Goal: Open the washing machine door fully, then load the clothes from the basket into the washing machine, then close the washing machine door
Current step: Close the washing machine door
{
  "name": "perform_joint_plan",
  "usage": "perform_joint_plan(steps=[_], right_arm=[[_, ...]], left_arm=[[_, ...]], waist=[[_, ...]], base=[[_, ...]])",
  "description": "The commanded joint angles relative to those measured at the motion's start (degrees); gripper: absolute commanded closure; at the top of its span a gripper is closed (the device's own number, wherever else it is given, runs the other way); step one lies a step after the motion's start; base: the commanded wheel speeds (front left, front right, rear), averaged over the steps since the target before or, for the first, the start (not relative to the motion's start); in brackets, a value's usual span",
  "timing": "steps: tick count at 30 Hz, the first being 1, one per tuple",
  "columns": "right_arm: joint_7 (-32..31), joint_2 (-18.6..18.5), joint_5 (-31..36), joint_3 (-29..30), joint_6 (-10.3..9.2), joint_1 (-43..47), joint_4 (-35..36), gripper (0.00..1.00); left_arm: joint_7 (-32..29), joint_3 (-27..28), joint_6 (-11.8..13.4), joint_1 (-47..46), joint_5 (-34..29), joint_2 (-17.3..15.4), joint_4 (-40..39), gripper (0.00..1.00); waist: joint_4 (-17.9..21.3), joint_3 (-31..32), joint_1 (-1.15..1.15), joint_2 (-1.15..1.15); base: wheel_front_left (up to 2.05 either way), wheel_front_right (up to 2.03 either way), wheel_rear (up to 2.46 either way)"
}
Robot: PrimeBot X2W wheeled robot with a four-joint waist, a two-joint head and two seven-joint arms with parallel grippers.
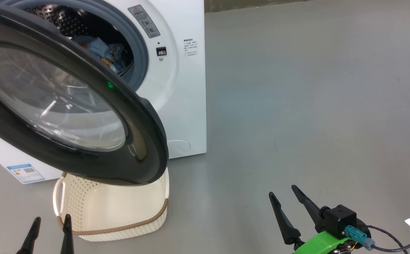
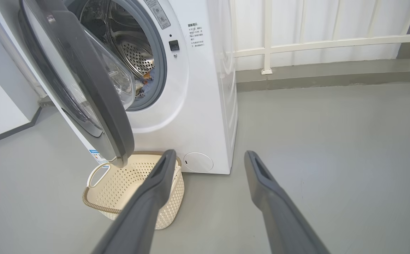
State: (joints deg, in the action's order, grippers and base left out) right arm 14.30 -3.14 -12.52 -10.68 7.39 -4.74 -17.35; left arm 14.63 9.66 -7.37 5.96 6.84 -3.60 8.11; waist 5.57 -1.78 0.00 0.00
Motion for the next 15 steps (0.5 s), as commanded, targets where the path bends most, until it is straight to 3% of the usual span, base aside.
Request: perform_joint_plan(steps=[1,15], right_arm=[[0.7,0.3,0.7,-1.2,0.10,-0.9,1.4,0.00],[0.7,0.3,0.8,-0.9,0.10,0.0,1.4,0.00]], left_arm=[[0.4,1.7,0.0,-0.8,-0.5,-0.8,-1.3,0.00],[0.4,1.8,-0.1,-0.3,0.1,-0.3,-0.5,0.00]], waist=[[0.0,0.2,0.00,0.00],[-0.7,1.1,0.00,0.00]], base=[[0.00,0.00,0.00],[0.00,0.00,0.00]])
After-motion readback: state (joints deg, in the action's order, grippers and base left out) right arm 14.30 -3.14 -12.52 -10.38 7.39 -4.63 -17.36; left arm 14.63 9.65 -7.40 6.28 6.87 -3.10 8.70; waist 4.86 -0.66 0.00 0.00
